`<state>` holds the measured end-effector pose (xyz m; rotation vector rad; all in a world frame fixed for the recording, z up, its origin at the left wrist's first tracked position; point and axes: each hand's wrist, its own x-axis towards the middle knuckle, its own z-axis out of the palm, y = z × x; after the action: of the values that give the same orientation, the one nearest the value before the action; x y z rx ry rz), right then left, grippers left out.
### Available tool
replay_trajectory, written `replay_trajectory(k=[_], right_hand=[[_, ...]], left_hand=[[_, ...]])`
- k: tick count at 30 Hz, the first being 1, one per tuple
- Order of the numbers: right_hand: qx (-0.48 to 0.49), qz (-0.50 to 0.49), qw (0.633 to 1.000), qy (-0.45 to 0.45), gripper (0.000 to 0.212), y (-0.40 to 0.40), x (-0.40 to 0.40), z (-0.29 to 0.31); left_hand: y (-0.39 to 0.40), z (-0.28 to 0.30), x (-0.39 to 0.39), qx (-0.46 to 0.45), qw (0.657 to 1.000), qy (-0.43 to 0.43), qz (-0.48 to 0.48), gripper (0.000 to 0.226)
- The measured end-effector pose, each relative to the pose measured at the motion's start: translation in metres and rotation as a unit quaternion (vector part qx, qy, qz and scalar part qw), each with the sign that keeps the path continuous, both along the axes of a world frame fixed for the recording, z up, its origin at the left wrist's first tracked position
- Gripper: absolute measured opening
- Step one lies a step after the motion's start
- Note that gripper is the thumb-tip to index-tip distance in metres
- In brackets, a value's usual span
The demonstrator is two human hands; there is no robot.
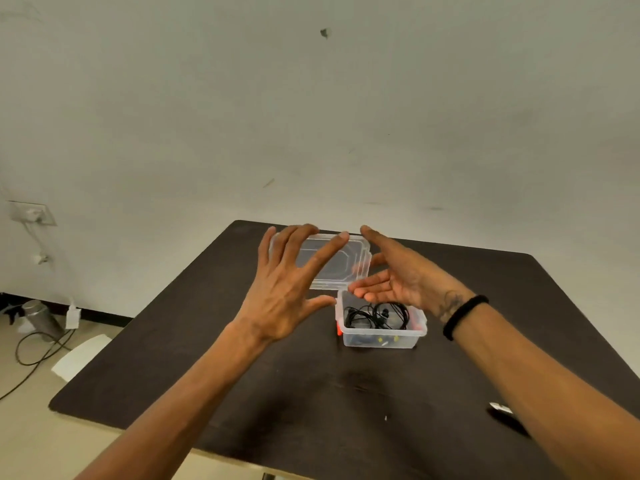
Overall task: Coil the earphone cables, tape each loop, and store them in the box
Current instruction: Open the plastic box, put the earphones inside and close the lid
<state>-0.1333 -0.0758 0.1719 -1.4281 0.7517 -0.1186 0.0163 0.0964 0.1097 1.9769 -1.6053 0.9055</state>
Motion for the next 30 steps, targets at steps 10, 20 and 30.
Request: replay_trajectory(k=[10, 20, 30], right_hand=[[0.014, -0.125, 0.983, -0.133, 0.015, -0.059, -0.051, -0.035], [-0.175, -0.134, 0.973, -0.064, 0.023, -0.063, -0.064, -0.076], [-0.335, -0.160, 0.928, 0.032, 0.012, -0.054, -0.060, -0.084]], left_hand=[[-0.039, -0.011, -0.030, -0.082, 0.689, 0.720, 0.012, 0.055], [-0.041, -0.041, -0.021, -0.065, 0.718, 0.691, 0.040, 0.019], [-0.053, -0.055, -0.027, -0.040, 0.793, 0.602, 0.084, 0.025]])
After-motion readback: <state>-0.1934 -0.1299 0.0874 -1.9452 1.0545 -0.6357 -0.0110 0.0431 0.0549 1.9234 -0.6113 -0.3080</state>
